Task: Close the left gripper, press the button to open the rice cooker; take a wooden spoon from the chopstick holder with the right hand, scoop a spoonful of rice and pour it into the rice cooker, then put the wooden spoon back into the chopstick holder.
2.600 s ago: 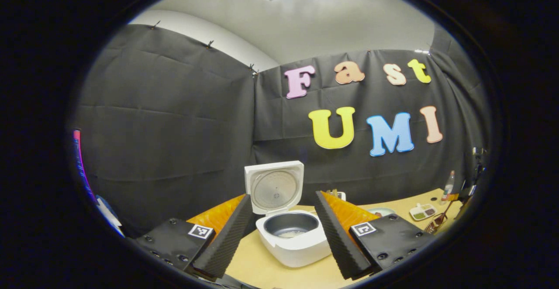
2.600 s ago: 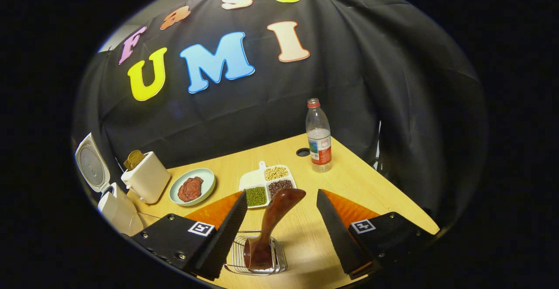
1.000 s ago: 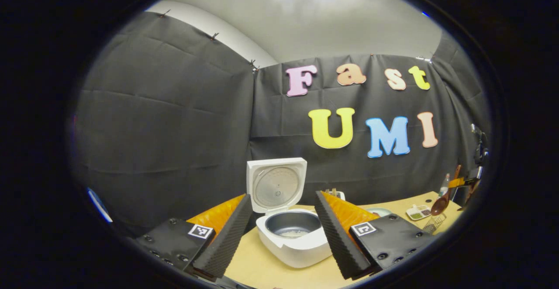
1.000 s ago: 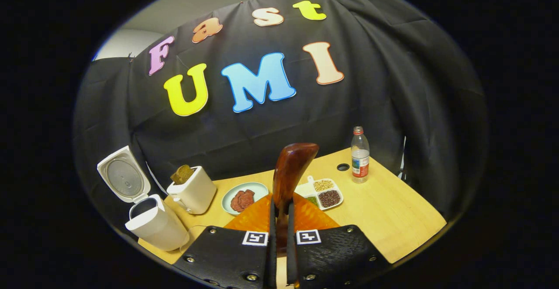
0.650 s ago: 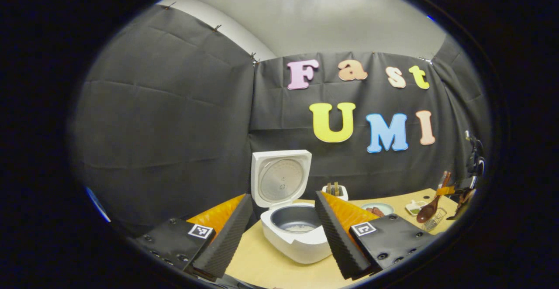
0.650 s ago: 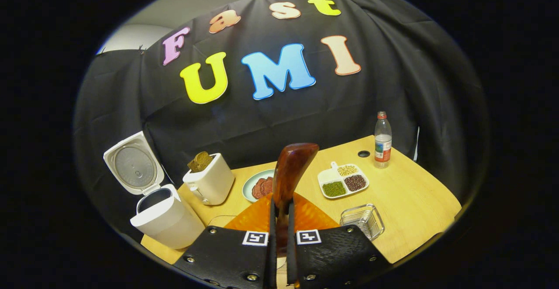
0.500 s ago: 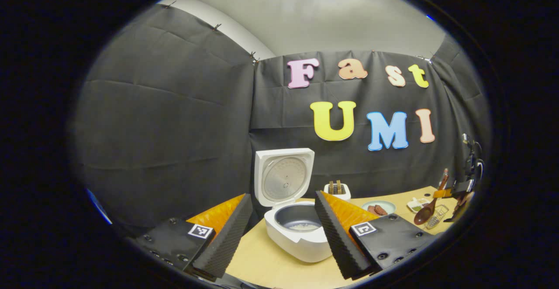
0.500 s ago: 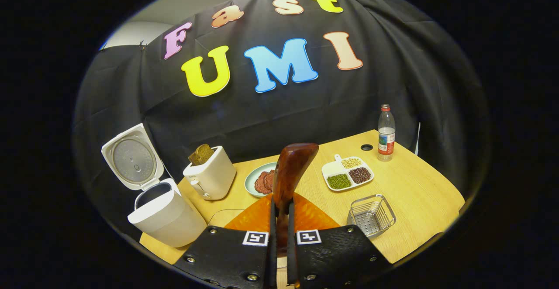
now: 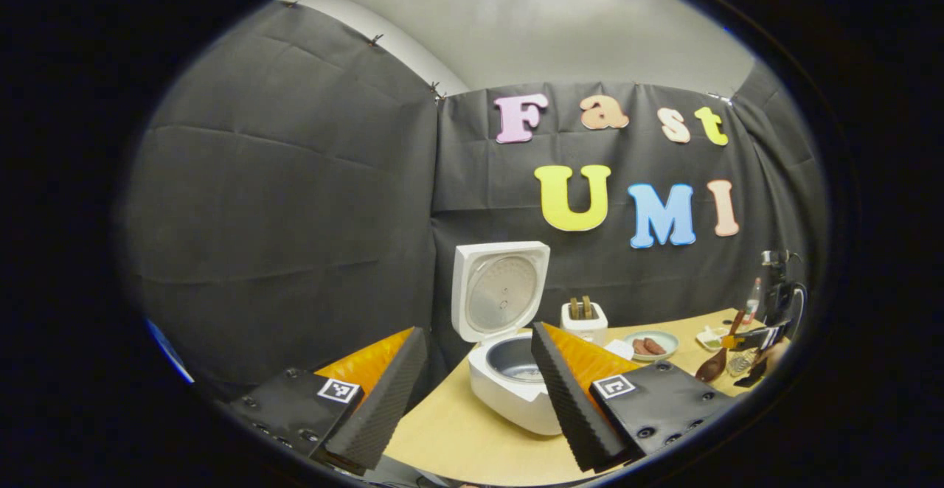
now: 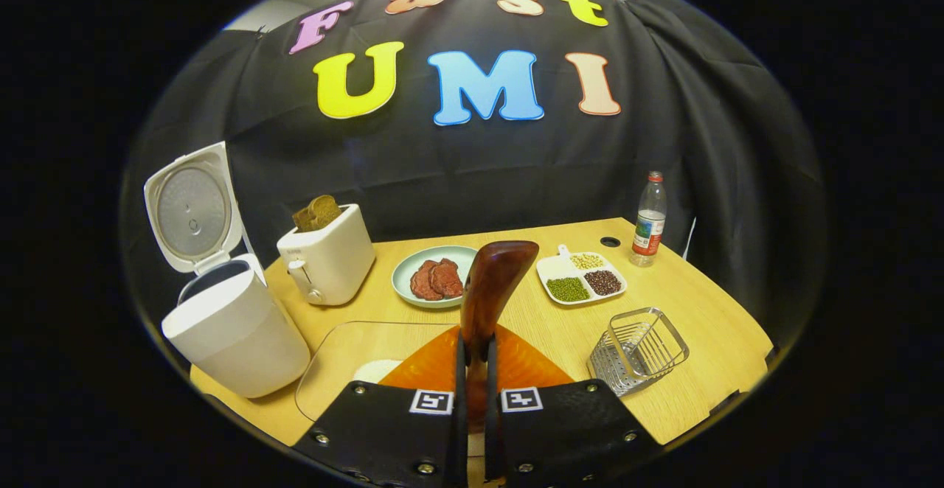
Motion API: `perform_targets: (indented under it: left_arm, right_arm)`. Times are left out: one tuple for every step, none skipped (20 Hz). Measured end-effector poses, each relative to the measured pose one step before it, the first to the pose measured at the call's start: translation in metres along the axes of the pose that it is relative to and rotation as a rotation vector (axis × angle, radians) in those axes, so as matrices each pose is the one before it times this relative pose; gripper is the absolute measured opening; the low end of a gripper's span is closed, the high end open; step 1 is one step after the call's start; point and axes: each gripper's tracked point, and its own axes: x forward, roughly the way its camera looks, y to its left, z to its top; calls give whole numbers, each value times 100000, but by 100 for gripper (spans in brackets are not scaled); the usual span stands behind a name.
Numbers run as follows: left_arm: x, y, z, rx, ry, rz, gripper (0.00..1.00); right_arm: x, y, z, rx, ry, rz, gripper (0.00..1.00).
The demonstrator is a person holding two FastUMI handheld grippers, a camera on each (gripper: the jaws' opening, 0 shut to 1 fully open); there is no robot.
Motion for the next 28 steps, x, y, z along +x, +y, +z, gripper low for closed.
perform_targets:
  left_arm:
    - [116,239,23,62,164,113,99]
    - [-93,245,56,-65,91,186,99]
    - [-49,180,-39,-48,161,165,99]
    - [-182,155,-125,13,-60,152,100]
    - [-71,83,42,-92,-89,80,99]
    - [-96,-37,-28,-164,36,0,100]
    - [55,-1,-31,-282,137,59,99]
    - [-121,72,-153,-337,137,53,99]
    - [-71,4,52,-202,-16,85,99]
    - [8,147,-47,-5,41,213,99]
    - [-88,63,7,134,9,24,99]
    - [-80,26,61,133,-7,157,99]
    - [-5,27,52,-53,-1,223,95]
    - [-143,299,-136,-315,177,195,99]
    - [-21,212,-26,-367,233,416,99]
    - [-32,154,130,-418,-55,318,99]
    - [-38,125,-11,-274,-75,229,99]
    - [-40,163,37,-220,-103,148,99]
    - [-29,59,37,8,14,121,99]
    - [6,126,-32,99,73,322,99]
    - [155,30,10,180,238,467,99]
    - [210,161,-62,188,-147,631,99]
    - [-1,-53,-68,87,-74,90,99]
    - [-23,-28,-28,103,0,72,100]
    - [-44,13,4,106,42,18,99]
    - [-97,65,-25,28,-319,347,100]
    - [20,-44,31,-132,-238,116,99]
    - [-30,31,-118,-238,169,313,100]
  right_arm:
    - [268,361,-355,-1515,649,-146,10]
    - [123,366,-73,-559,-245,82,10]
    - [137,278,73,-718,-511,-386,10]
    - [50,280,-255,-377,363,-150,10]
    - [23,678,-328,289,1066,955,10]
    - [-138,823,-330,264,1024,1383,9]
    - [-141,924,-350,841,857,1971,10]
    - [-283,888,-411,1400,1036,2244,10]
    - [-173,916,-292,1450,943,2210,9]
    - [-121,650,-343,1375,941,1884,10]
    - [-169,434,-73,2232,464,1313,9]
    - [-30,178,-121,2819,787,805,10]
    - [-24,100,32,4317,810,1236,10]
    - [47,13,-99,6923,1349,1498,10]
    - [102,-345,-15,7454,1946,620,10]
    - [38,-594,109,6691,1519,-107,10]
    - [160,-710,134,7508,1990,120,10]
    - [45,-567,14,7534,1712,672,9]
    - [137,-594,203,8043,1602,1126,10]
    - [-178,-438,57,8597,1616,1709,10]
    - [-120,-359,221,8275,1123,1919,10]
    - [-228,-280,186,7788,614,2034,10]
    - [-248,-112,276,4118,185,1160,10]
    - [-399,-87,316,2591,-283,924,9]
    - [-298,-78,230,522,-204,185,9]
    - [-341,61,525,33,-876,480,10]
    - [-118,136,401,77,-735,981,10]
    - [-268,733,322,1076,-187,1992,10]
